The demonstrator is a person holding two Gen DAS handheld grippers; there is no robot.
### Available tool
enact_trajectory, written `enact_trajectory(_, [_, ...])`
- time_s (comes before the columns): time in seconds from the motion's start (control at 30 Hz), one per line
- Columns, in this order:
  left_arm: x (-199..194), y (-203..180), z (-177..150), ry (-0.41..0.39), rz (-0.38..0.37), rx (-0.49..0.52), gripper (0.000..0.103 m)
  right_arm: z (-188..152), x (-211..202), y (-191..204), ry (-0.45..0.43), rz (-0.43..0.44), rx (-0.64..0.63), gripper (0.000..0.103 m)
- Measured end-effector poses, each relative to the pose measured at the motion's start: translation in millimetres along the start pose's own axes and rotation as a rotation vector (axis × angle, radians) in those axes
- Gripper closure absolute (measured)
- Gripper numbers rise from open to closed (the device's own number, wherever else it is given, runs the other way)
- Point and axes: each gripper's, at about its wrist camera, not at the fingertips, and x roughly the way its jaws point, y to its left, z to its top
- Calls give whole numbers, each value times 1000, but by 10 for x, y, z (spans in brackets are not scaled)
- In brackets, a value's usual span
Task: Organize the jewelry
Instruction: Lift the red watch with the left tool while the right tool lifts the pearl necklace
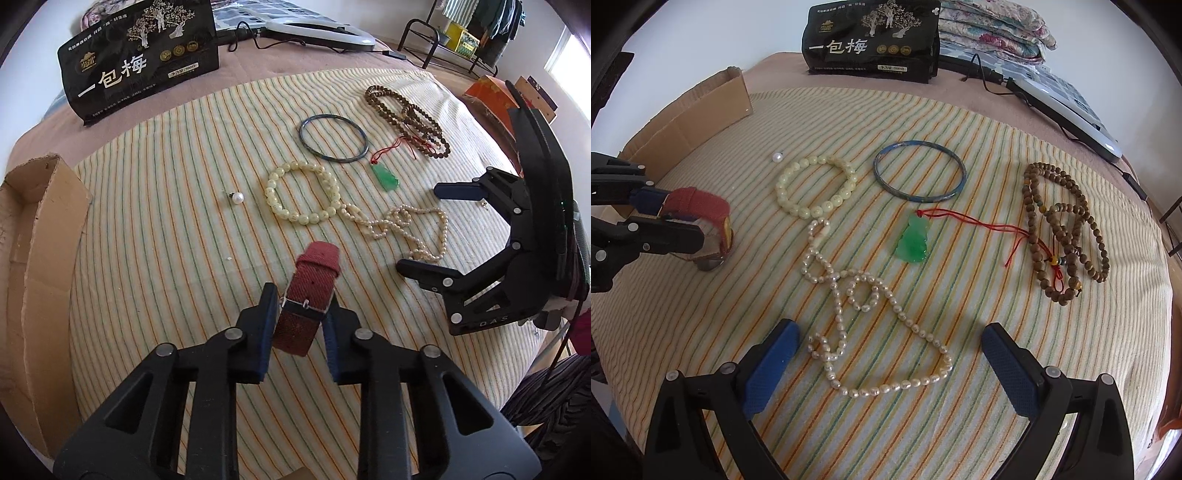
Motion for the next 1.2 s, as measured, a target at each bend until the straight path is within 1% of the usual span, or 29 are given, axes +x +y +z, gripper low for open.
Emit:
enact_trajectory(0.1, [-2,-15,5,-4,7,-1,87,43,-5,29,-2,15,-3,18])
enact_trajectory(0.17, [-8,-24,13,-6,3,-7,87,65,-15,61,-3,24,-9,35])
enact_trajectory(0.2, [-17,-29,15,-9,6,-10,87,79,-26,68,-4,28,-8,40])
enact_trajectory(0.27, [-29,-37,22,-15,7,-16,87,89,-33,67,-3,31,-1,60])
enact_trajectory(0.3, [-38,-37,24,-18,7,-20,87,96,-41,64,-3,29,4,64])
enact_trajectory(0.37, [-50,-34,28,-22,7,-25,87,110,-42,66,-1,20,4,80])
enact_trajectory(0.4, [-66,-34,26,-26,8,-29,87,112,-45,69,1,13,3,84])
enact_trajectory(0.47, [-95,-40,26,-33,14,-35,87,114,-59,77,4,3,2,96])
enact_trajectory(0.67, [-288,-58,32,-84,16,-47,87,118,-174,89,-15,-21,23,98])
enact_trajectory(0.8, [-463,-60,36,-130,19,-49,87,158,-407,39,-80,-11,65,98])
enact_trajectory(1.0, [-707,21,45,-185,3,-87,87,263,-795,-28,-180,13,130,98])
enact_trajectory(1.2, [-955,91,54,-253,27,-92,87,398,-1097,4,-260,16,145,98])
